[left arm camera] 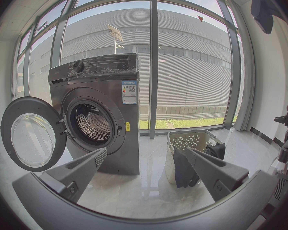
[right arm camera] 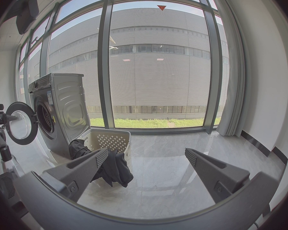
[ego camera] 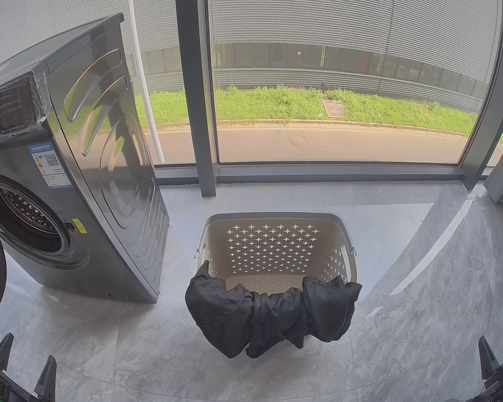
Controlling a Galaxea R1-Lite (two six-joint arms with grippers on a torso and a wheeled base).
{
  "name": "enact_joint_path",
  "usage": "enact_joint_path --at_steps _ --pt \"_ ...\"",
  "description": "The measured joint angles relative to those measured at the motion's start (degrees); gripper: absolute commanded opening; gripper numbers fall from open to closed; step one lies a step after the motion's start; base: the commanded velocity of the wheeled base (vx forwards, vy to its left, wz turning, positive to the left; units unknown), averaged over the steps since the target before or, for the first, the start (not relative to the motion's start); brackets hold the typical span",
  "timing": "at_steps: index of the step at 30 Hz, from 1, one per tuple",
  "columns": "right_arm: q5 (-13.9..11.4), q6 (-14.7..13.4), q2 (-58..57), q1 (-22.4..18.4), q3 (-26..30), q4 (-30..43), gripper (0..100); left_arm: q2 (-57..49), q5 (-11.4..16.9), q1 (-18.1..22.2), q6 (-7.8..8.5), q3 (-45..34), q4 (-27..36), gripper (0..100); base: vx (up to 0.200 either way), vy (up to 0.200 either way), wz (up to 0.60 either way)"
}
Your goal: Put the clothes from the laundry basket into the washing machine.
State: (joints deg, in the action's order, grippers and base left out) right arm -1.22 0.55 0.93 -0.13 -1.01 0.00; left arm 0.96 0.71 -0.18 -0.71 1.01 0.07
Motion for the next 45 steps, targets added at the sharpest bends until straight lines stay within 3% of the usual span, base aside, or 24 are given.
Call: enact_joint_path --at_steps 11,19,25,32,37,45 --pt "-0.06 -1.04 0.00 -0.07 -0.26 -2.02 100 0.00 0.02 0.00 -0.02 0.00 -0.05 100 0.000 0.000 0.00" --pt "-4.24 -2.82 5.33 2.56 -10.17 -0.82 100 0.00 0.05 0.00 0.02 0.00 -0.02 100 0.000 0.000 0.00" --pt "-7.91 -4.05 18.38 8.16 -12.35 -4.24 100 0.00 0.05 0.00 0.00 0.00 0.00 100 0.000 0.000 0.00" --pt "-10.05 -4.56 37.16 15.04 -13.45 -11.35 100 0.00 0.05 0.00 -0.02 0.00 0.00 100 0.000 0.000 0.00" --pt "-10.39 -4.89 51.21 17.63 -14.84 -17.52 100 0.00 0.05 0.00 -0.11 0.00 -0.02 100 0.000 0.000 0.00" --pt "-8.13 -5.36 74.01 20.88 -17.90 -31.70 100 0.00 0.05 0.00 -0.18 0.00 -0.02 100 0.000 0.000 0.00"
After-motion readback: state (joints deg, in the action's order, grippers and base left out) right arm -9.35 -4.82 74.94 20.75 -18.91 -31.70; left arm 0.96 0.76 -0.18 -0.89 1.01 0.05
